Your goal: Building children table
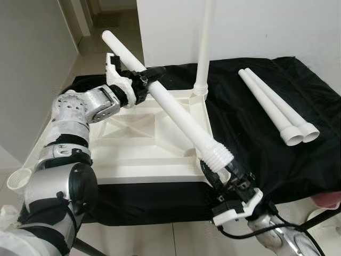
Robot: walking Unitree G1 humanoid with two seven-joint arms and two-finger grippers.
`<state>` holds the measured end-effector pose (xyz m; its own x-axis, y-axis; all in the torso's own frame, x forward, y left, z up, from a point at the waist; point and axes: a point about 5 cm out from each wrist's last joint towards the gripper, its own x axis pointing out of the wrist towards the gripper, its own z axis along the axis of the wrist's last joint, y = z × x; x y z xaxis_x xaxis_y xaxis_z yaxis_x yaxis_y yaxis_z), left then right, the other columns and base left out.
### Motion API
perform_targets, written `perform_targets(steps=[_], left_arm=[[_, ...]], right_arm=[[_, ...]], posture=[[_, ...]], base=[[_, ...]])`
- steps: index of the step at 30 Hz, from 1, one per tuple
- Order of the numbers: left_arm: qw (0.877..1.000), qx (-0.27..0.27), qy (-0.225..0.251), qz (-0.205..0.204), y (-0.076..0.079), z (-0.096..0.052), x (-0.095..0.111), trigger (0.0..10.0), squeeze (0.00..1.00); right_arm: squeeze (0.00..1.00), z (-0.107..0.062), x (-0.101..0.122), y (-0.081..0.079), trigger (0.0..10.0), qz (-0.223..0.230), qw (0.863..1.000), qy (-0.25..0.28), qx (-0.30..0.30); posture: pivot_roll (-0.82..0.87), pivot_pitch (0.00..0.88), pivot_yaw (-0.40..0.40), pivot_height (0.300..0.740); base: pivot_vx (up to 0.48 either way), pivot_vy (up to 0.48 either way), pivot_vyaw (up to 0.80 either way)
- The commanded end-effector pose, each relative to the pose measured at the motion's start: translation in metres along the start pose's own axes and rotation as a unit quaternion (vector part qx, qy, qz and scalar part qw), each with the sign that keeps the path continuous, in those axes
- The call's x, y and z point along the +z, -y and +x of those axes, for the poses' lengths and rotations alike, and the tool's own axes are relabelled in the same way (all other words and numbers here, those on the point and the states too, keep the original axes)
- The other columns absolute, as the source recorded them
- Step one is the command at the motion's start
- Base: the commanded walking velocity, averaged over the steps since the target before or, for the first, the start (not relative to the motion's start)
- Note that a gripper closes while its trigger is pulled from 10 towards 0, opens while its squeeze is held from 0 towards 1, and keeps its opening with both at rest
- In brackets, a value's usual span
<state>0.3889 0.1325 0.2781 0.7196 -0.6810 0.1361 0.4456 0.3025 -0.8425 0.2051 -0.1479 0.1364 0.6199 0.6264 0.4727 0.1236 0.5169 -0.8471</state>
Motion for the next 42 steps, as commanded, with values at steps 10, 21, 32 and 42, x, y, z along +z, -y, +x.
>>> perform_targets(steps=[10, 21, 32, 42], left_arm=[[1.000, 0.024, 0.013, 0.012, -0.008, -0.005, 0.011, 10.0, 0.00], [0.997, 0.046, 0.054, 0.024, -0.012, -0.012, 0.029, 10.0, 0.00], [0.990, 0.012, 0.106, 0.089, 0.006, -0.011, 0.043, 10.0, 0.00], [0.961, 0.006, 0.194, 0.195, 0.020, -0.008, 0.049, 10.0, 0.00]], right_arm=[[0.00, -0.020, 0.001, 0.011, 10.0, -0.014, 0.999, -0.028, -0.022], [0.00, -0.044, -0.009, 0.011, 10.0, -0.027, 0.997, -0.066, 0.006], [0.00, -0.008, -0.035, 0.030, 10.0, 0.098, 0.971, -0.168, -0.140], [0.00, 0.050, -0.049, 0.042, 10.0, 0.256, 0.933, -0.175, -0.181]], posture=[[-0.13, 0.040, 0.106, 0.740], [-0.14, 0.030, 0.105, 0.740], [-0.14, 0.004, 0.091, 0.740], [-0.12, 0.000, 0.071, 0.740]], base=[[0.000, 0.000, 0.00], [0.000, 0.000, 0.00], [0.000, 0.000, 0.00], [0.000, 0.000, 0.00]])
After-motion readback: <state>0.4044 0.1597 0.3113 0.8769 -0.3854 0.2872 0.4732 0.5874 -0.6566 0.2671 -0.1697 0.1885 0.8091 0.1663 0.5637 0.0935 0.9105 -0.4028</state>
